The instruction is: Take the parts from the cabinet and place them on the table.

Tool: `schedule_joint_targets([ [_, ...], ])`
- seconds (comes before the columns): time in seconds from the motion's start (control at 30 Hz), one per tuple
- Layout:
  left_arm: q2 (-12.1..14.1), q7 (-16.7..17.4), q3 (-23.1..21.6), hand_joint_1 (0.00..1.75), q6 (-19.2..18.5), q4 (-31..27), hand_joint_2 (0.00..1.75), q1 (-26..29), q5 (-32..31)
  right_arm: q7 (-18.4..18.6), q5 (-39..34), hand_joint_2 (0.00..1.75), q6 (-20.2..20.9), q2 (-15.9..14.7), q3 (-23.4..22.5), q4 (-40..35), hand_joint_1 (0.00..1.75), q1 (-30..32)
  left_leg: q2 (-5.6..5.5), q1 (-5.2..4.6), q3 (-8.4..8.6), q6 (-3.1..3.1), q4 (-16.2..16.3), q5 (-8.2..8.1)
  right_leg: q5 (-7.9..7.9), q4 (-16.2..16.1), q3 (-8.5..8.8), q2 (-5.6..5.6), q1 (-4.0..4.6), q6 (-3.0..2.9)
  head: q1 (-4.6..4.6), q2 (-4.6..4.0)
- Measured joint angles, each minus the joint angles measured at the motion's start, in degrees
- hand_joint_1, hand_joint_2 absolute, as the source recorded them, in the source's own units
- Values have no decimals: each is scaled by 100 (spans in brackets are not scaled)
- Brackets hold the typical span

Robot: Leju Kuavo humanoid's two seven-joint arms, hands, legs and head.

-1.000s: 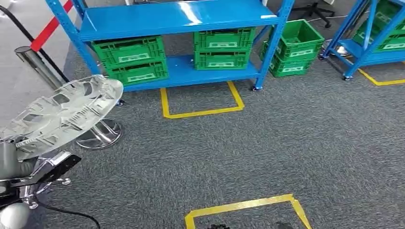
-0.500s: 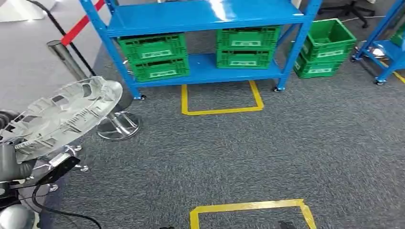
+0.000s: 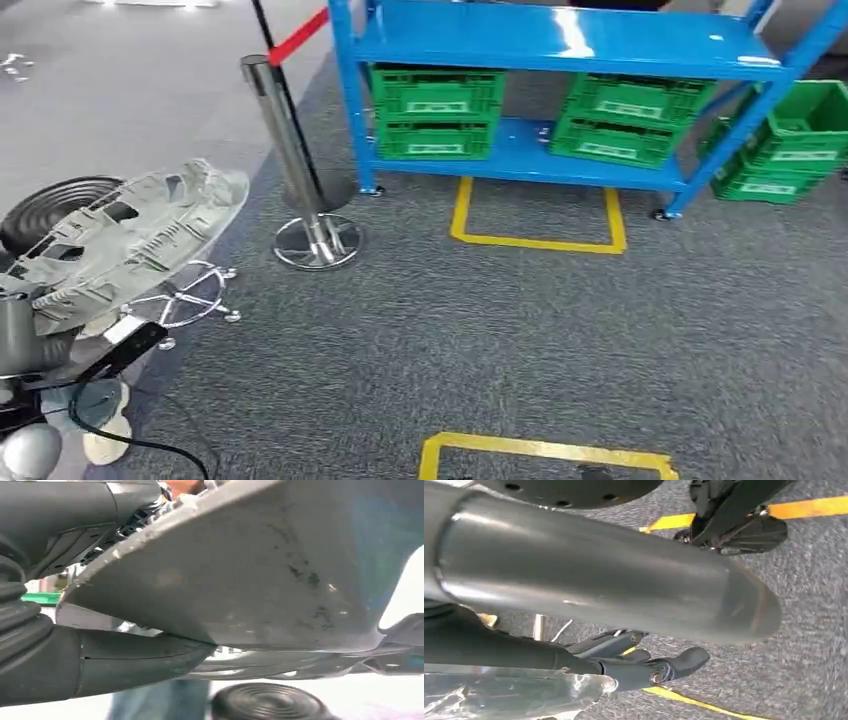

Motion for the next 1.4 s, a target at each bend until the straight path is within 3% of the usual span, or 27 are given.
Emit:
schedule_joint_targets([
  [0.07,-2,0,9,175,2,9,175,35,2,0,0,0,17,0,0,0,0,-15,-147,7,3,-25,9,12,505,-941,471,65,-9,-29,0,0],
  [0.1,-2,0,15,175,4,9,175,46,9,-2,-7,0,26,0,0,0,0,-20,-209,18,-1,-44,27,15,700,-1480,762,235,-32,-24,2,0],
  [0.13,0,0,24,175,9,11,175,50,18,-2,-11,0,28,0,2,4,0,-30,-258,-5,-35,-98,53,13,572,-1648,832,426,-46,-13,0,0],
  [0.27,22,7,96,175,24,11,175,126,35,0,-15,0,20,20,0,7,0,-24,-440,31,-109,-215,25,100,667,-1671,858,214,-20,-139,-7,0],
  [0.3,26,7,118,175,24,11,175,167,37,0,-15,0,22,31,0,7,0,-34,-296,26,-119,-223,74,61,691,-1683,853,146,-38,-183,-2,0],
  [0.33,39,7,133,175,24,13,175,173,37,-2,-15,0,20,31,0,7,0,-40,1,0,-217,-254,273,-101,693,-1683,848,116,-35,-226,-63,0],
  [0.37,37,7,131,175,24,13,175,169,37,-2,-13,0,22,31,0,7,0,-34,146,7,-413,-288,692,-347,693,-1683,836,55,-26,-245,-70,0],
  [0.43,33,5,131,175,26,13,175,170,42,2,-15,0,22,31,0,7,0,-5,222,26,-878,-322,1670,-776,694,-1683,808,-69,-14,-251,-72,0],
  [0.47,33,4,133,175,26,15,175,172,42,2,-15,0,22,31,0,7,0,7,222,28,-993,-327,1917,-830,695,-1682,800,-133,-13,-251,-68,0],
  [0.5,33,6,133,175,26,17,175,182,42,6,-15,0,20,31,0,7,0,9,222,28,-962,-322,1887,-747,695,-1682,797,-200,-11,-250,-72,0],
  [0.57,31,7,151,175,26,17,175,200,42,11,-15,0,15,33,0,7,0,-5,276,21,-520,-278,1097,-316,695,-1682,803,-329,-2,-248,-70,0],
  [0.6,33,7,160,175,28,17,175,201,42,15,-15,0,4,46,0,7,0,-9,420,1,-189,-240,525,-115,694,-1682,814,-388,3,-245,-70,0],
  [0.63,33,7,162,175,39,17,175,197,42,15,-15,0,-5,50,0,7,0,-10,724,-38,46,-201,148,-80,687,-1680,827,-435,29,-225,-74,0],
  [0.77,26,4,173,175,48,17,175,239,42,33,-15,0,-4,63,0,7,0,-21,469,-83,-20,-95,51,-74,677,-1725,868,-669,49,-89,-59,0],
  [0.8,28,4,181,175,48,15,175,252,42,35,-15,0,-4,66,0,7,0,-23,395,-35,22,-40,-7,-24,643,-1712,837,-651,36,-39,-70,0],
  [0.87,28,4,181,175,55,17,175,263,42,35,-15,0,-7,66,2,9,0,-27,312,-14,17,10,-12,-3,322,-1202,634,-161,25,-9,-22,0],
  [0.93,15,4,175,175,57,17,175,266,42,37,-15,0,-7,66,2,9,0,-6,193,-15,-3,35,-7,-1,-96,-214,155,-14,28,2,2,0],
  [0.97,11,4,177,175,57,20,175,278,42,42,-15,0,-7,66,2,9,0,4,112,-17,-3,35,-4,-1,-157,113,-30,-6,32,4,-4,0],
  [1.0,7,4,177,175,57,20,175,292,42,48,-17,0,-7,66,0,9,0,16,44,-16,2,35,-3,-1,-78,112,-63,-5,34,3,-2,0],
  [1.03,0,4,177,175,57,20,175,305,42,48,-17,0,-7,66,0,9,0,18,-32,-14,5,34,1,-1,143,-151,25,-4,30,0,0,0],
  [1.1,-11,4,179,175,61,20,175,323,42,48,-17,0,-7,66,0,9,0,11,-169,-1,16,14,16,-6,692,-1156,473,85,8,-10,-2,0],
  [1.13,-18,4,181,175,61,20,175,325,42,48,-18,0,-9,66,0,9,0,10,-222,3,5,-17,30,-11,818,-1583,667,355,-28,2,0,0],
  [1.17,-17,4,192,175,72,20,175,321,42,48,-17,0,-9,68,2,13,0,5,-277,-33,-47,-59,91,-29,724,-1726,730,519,-67,4,-2,0],
  [1.27,-35,-15,236,175,98,17,175,354,24,48,-13,0,-42,70,0,13,0,1,-440,40,-104,-166,36,40,745,-1684,733,349,6,-89,-11,0],
  [1.3,-39,-31,271,175,96,17,175,375,17,48,-7,0,-52,76,0,13,0,-3,-471,48,-121,-197,49,32,772,-1722,748,289,-31,-139,-7,0],
  [1.37,-42,-35,299,175,92,17,175,388,13,44,7,0,-63,81,2,13,0,-21,55,14,-278,-246,379,-194,774,-1735,760,178,-28,-212,-63,0],
  [1.4,-48,-35,299,175,87,17,175,369,13,46,9,0,-61,81,2,13,0,-17,163,23,-484,-271,796,-422,768,-1735,759,115,-21,-220,-61,0],
])
